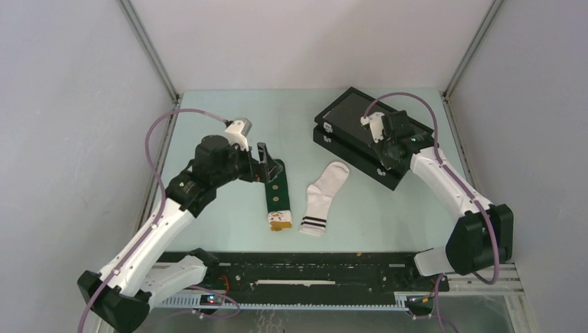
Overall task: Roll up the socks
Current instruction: Open the storage box at the center of the board.
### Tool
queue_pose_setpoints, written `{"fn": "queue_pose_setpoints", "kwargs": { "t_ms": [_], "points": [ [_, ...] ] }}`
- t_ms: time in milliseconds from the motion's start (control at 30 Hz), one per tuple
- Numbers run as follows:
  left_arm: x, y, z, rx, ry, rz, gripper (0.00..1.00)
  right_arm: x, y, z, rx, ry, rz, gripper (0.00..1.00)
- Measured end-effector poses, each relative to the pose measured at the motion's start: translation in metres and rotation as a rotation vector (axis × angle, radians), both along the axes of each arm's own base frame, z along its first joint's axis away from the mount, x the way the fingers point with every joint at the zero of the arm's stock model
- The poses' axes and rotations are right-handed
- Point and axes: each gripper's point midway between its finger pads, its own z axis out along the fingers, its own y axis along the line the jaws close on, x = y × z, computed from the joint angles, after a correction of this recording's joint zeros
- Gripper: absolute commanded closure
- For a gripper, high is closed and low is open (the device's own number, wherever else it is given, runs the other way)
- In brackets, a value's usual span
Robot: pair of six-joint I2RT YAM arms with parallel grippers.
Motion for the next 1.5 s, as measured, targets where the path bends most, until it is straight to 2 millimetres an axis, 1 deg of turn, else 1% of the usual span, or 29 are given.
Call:
{"fn": "queue_pose_setpoints", "kwargs": {
  "t_ms": [67,167,233,300,367,400,500,567,667,767,933,1033,1200,1400,1500],
  "points": [
    [0.008,-0.008,0.003,-0.030,0.018,0.004,0.14,0.003,-0.001,0.014,0.006,-0.053,-0.007,1.00],
    [0.020,-0.021,0.008,-0.079,0.050,0.008,0.27,0.004,-0.001,0.027,0.023,-0.102,-0.015,1.00],
    [0.029,-0.032,0.010,-0.116,0.074,0.007,0.46,0.004,-0.001,0.031,0.033,-0.117,-0.021,1.00],
    [0.038,-0.043,0.010,-0.151,0.106,0.003,0.74,0.004,0.000,0.035,0.044,-0.129,-0.029,1.00],
    [0.051,-0.058,0.009,-0.188,0.142,-0.006,0.97,0.005,-0.001,0.037,0.054,-0.137,-0.042,1.00],
    [0.058,-0.065,0.008,-0.203,0.161,-0.010,1.00,0.005,-0.002,0.038,0.061,-0.142,-0.049,1.00],
    [0.079,-0.084,0.004,-0.239,0.208,-0.015,1.00,0.007,-0.004,0.043,0.080,-0.160,-0.069,1.00],
    [0.094,-0.097,-0.001,-0.263,0.235,-0.018,1.00,0.009,-0.006,0.050,0.097,-0.188,-0.083,1.00],
    [0.113,-0.115,-0.011,-0.298,0.291,-0.023,1.00,0.012,-0.010,0.060,0.121,-0.231,-0.103,1.00],
    [0.131,-0.132,-0.018,-0.332,0.327,-0.034,1.00,0.013,-0.012,0.066,0.135,-0.251,-0.111,1.00],
    [0.156,-0.156,-0.024,-0.392,0.373,-0.055,1.00,0.014,-0.012,0.067,0.152,-0.254,-0.122,1.00],
    [0.170,-0.167,-0.027,-0.423,0.394,-0.052,1.00,0.014,-0.012,0.067,0.160,-0.256,-0.130,1.00],
    [0.185,-0.178,-0.039,-0.460,0.435,-0.033,1.00,0.015,-0.014,0.070,0.177,-0.265,-0.144,1.00],
    [0.194,-0.179,-0.062,-0.465,0.492,0.027,1.00,0.017,-0.015,0.074,0.200,-0.284,-0.167,1.00],
    [0.203,-0.182,-0.067,-0.470,0.496,0.050,1.00,0.017,-0.016,0.074,0.209,-0.283,-0.175,1.00]
  ]
}}
